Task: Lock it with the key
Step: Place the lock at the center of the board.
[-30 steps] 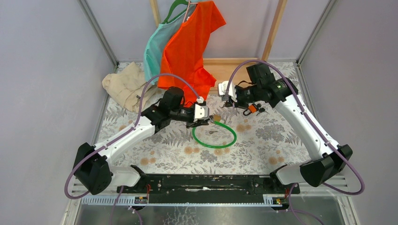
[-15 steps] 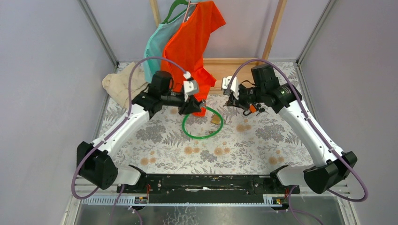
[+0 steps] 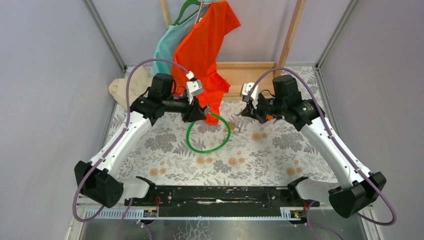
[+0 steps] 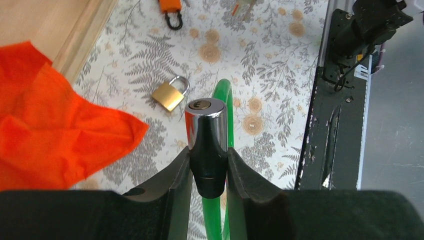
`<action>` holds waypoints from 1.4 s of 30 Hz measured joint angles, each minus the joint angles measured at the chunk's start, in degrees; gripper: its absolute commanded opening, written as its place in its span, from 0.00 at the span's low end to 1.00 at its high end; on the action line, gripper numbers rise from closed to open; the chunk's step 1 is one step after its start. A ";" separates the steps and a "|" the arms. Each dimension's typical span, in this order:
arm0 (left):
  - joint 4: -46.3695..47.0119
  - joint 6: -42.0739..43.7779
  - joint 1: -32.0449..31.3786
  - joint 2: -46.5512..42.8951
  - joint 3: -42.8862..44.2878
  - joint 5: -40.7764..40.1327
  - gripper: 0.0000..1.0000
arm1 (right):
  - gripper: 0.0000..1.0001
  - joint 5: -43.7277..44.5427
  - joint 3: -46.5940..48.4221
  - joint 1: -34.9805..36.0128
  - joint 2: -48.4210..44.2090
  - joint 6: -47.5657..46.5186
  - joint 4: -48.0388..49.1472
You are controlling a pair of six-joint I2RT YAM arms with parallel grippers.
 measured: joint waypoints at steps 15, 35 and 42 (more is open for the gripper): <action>-11.78 -5.57 13.64 -5.92 -6.03 -1.79 0.00 | 0.00 -4.46 -3.10 0.02 1.77 7.08 5.77; 10.71 -29.03 34.60 9.94 -15.13 4.92 0.14 | 0.00 -2.60 -5.95 7.02 7.23 7.93 7.13; 19.54 -34.16 33.88 16.15 -15.15 0.24 0.30 | 0.00 -2.29 -6.29 7.54 9.01 8.76 7.98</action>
